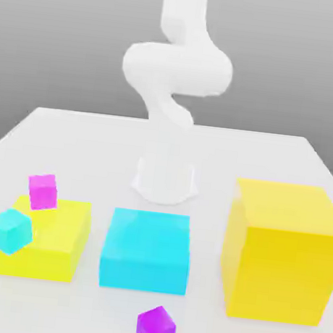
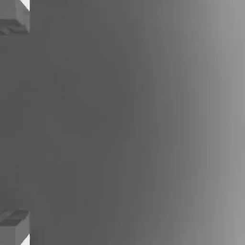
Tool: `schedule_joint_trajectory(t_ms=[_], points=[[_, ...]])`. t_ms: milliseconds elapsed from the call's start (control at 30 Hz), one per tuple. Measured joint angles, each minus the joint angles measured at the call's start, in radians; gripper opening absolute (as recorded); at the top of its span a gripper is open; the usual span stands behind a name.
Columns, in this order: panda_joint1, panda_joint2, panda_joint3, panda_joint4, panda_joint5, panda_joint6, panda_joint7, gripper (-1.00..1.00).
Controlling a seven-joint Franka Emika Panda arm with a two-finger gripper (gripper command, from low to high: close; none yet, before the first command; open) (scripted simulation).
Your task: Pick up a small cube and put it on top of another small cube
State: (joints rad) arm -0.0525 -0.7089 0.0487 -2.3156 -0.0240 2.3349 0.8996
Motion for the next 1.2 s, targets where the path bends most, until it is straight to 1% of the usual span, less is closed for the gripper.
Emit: schedule_joint_trajectory(t_ms=[300, 533, 633, 733, 900, 967, 1067, 1100, 1200], points=[[-0.156, 0.333, 0.150, -0.056, -0.116, 0.127, 0.383, 0.00], [-0.213, 0.589, 0.201, -0.099, -0.210, 0.221, 0.680, 0.00], [-0.219, 0.695, 0.202, -0.118, -0.232, 0.265, 0.793, 0.00], [-0.210, 0.797, 0.195, -0.138, -0.227, 0.311, 0.889, 0.00], [-0.199, 0.954, 0.200, -0.171, -0.160, 0.398, 0.995, 0.00], [-0.181, 1.022, 0.178, -0.162, -0.177, 0.448, 1.026, 0.00], [-0.136, 1.130, 0.122, -0.140, -0.227, 0.530, 1.069, 0.00], [-0.126, 1.149, 0.111, -0.136, -0.235, 0.544, 1.076, -1.00], [-0.126, 1.149, 0.111, -0.136, -0.236, 0.544, 1.076, -1.00]])
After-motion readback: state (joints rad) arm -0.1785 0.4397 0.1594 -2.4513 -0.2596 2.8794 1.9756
